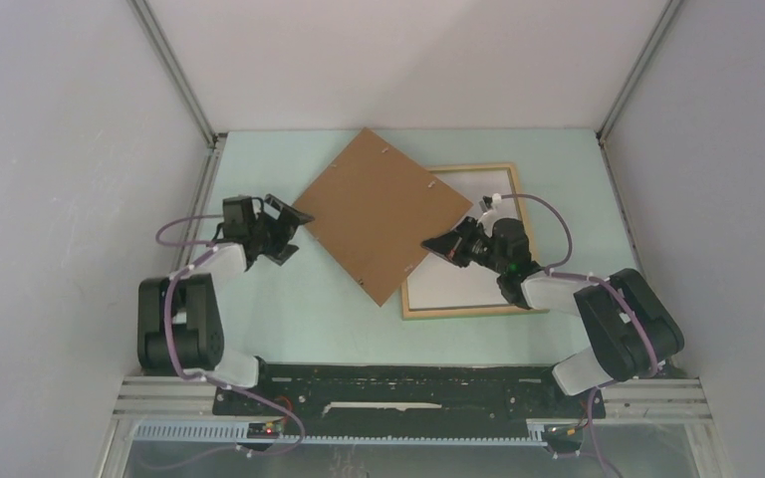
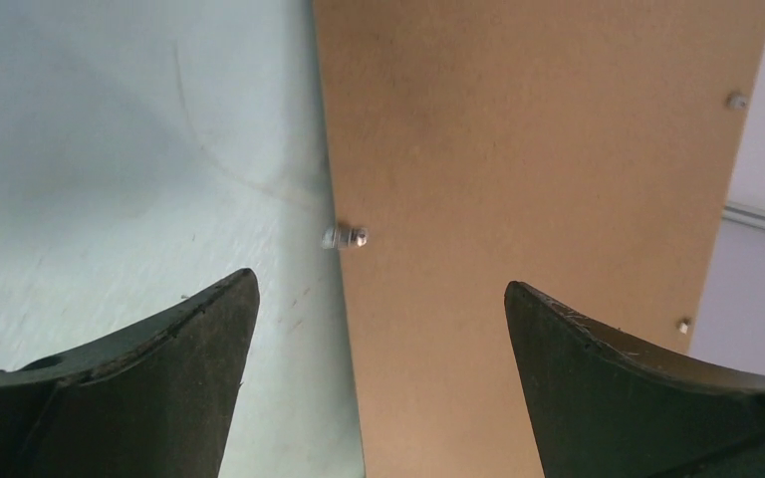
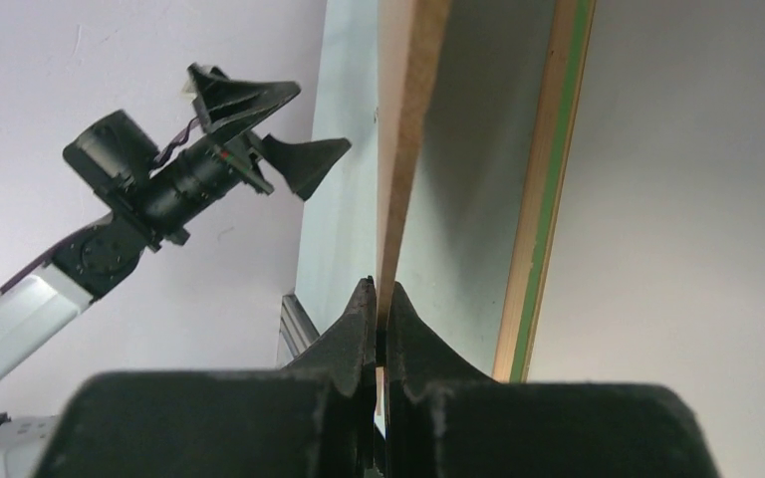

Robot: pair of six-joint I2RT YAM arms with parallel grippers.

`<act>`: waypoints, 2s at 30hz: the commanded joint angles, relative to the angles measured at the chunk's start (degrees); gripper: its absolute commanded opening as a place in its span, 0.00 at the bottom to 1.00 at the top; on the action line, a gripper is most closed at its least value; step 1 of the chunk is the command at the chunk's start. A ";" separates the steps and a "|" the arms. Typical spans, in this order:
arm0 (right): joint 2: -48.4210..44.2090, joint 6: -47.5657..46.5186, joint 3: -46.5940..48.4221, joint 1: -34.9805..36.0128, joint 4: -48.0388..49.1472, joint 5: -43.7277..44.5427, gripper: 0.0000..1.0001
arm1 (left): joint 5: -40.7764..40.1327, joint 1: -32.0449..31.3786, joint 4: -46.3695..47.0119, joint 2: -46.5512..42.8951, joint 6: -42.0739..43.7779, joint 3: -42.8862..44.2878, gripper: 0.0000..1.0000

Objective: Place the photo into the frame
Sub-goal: Pick up the photo frame item at the center of the board.

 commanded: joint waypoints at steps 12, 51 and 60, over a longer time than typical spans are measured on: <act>1.07 -0.62 0.12 -1.61 5.14 -4.28 0.00 | -4.67 -7.77 -4.80 18.47 4.38 18.79 1.00; -1.41 -0.94 0.12 0.13 2.44 -3.69 0.00 | -9.89 -8.35 -12.90 22.74 0.27 28.62 1.00; -2.07 -0.80 0.12 0.75 1.98 -2.21 0.00 | -12.90 -1.53 -14.57 13.42 1.41 22.99 1.00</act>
